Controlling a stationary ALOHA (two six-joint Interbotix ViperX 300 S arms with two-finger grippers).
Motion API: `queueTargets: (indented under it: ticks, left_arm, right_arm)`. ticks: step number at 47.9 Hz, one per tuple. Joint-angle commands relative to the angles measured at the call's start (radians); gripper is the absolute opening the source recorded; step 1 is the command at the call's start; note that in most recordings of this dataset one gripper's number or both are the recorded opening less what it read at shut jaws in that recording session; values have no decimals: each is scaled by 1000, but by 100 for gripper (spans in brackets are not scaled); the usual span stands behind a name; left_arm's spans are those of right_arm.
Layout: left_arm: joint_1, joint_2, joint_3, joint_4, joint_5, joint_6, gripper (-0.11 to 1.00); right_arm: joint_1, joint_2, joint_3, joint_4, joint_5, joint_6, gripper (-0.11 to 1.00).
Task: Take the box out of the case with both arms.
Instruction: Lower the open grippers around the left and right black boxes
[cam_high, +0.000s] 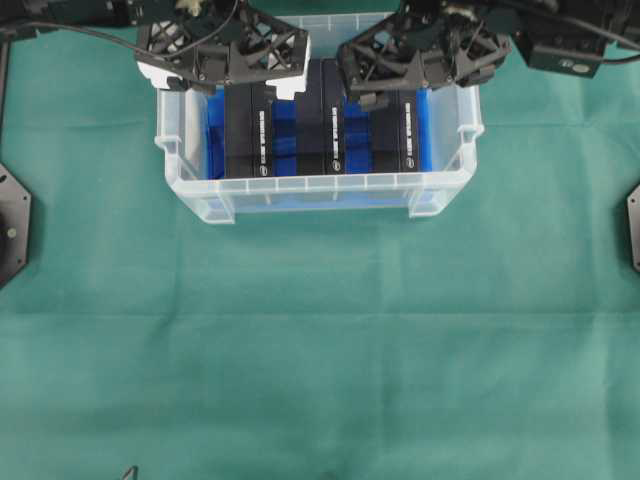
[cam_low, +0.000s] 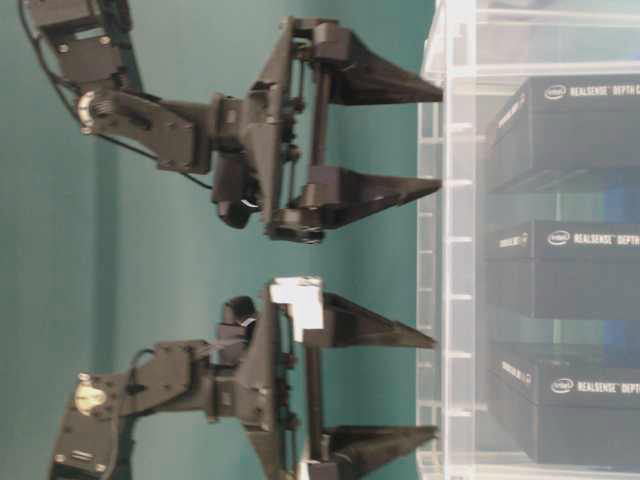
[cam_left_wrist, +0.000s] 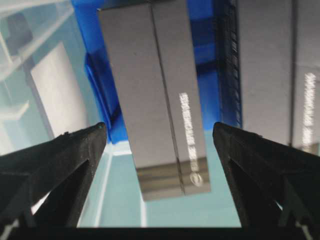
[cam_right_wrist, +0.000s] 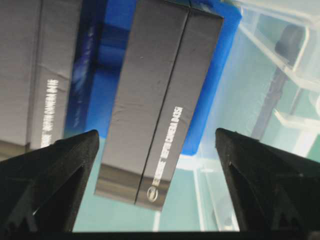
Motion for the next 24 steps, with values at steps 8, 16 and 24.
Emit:
queueTargets:
  ticks: [8, 16, 24]
  left_arm:
    - [8, -29, 48, 3, -74, -12, 91]
    - [8, -15, 69, 3, -118, -21, 91]
    - [8, 6, 75, -2, -137, -17, 91]
  right_arm:
    - [0, -14, 52, 0, -89, 15, 94]
    - [-6, -2, 66, 2, -118, 15, 94]
    - [-12, 17, 66, 0, -123, 12, 94]
